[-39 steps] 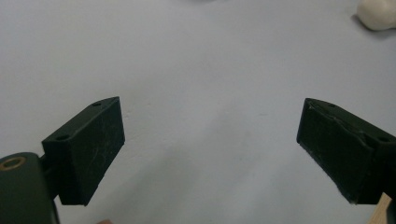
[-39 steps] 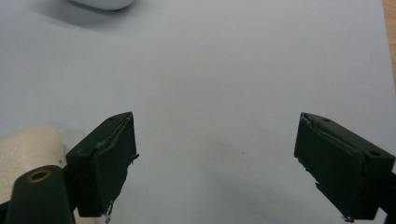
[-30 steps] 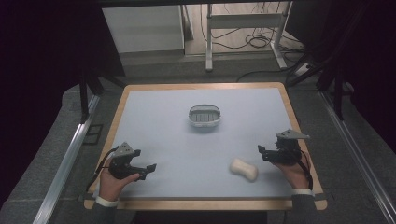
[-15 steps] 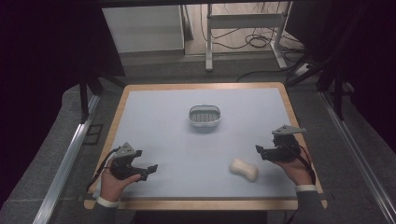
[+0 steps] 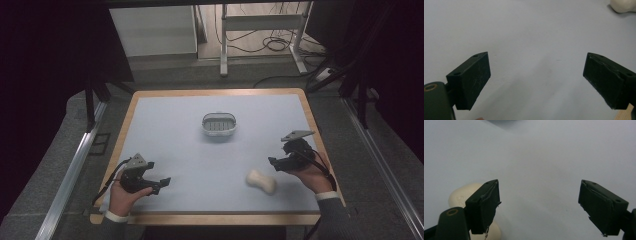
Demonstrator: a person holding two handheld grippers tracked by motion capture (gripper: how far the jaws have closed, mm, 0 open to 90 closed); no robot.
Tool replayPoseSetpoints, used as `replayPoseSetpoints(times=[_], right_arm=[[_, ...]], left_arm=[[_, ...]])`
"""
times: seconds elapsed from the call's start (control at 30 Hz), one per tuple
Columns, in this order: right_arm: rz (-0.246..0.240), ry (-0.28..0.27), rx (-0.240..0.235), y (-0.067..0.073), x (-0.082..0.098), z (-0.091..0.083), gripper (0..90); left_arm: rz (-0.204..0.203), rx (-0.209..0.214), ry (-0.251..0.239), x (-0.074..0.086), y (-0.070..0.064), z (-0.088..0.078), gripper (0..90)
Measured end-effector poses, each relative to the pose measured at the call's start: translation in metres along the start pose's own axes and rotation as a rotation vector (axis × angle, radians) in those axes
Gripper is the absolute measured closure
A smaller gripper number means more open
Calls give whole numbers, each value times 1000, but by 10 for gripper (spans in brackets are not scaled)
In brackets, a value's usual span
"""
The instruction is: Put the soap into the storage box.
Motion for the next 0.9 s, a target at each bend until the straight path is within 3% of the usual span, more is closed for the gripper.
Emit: replayPoseSetpoints(times=[0.23, 0.43, 0.9], right_arm=[[-13, 10, -48, 10, -1, 1, 194], [-57, 75, -81, 21, 9, 5, 212], [-86, 125, -148, 41, 12, 7, 270]], left_arm=[[-1, -1, 1, 1, 0, 0, 79], [6, -5, 11, 2, 2, 1, 79], [6, -3, 16, 3, 2, 2, 79]])
Point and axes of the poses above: each handheld gripper's, and its own axes: z roughly forward along the jaws, x roughly out of its underside, y roughly to its left, the point moved 10 cm from there along z, roughly forward along the jaws, and after that the axes turned 2 degrees about y, right-handed, at the moved point
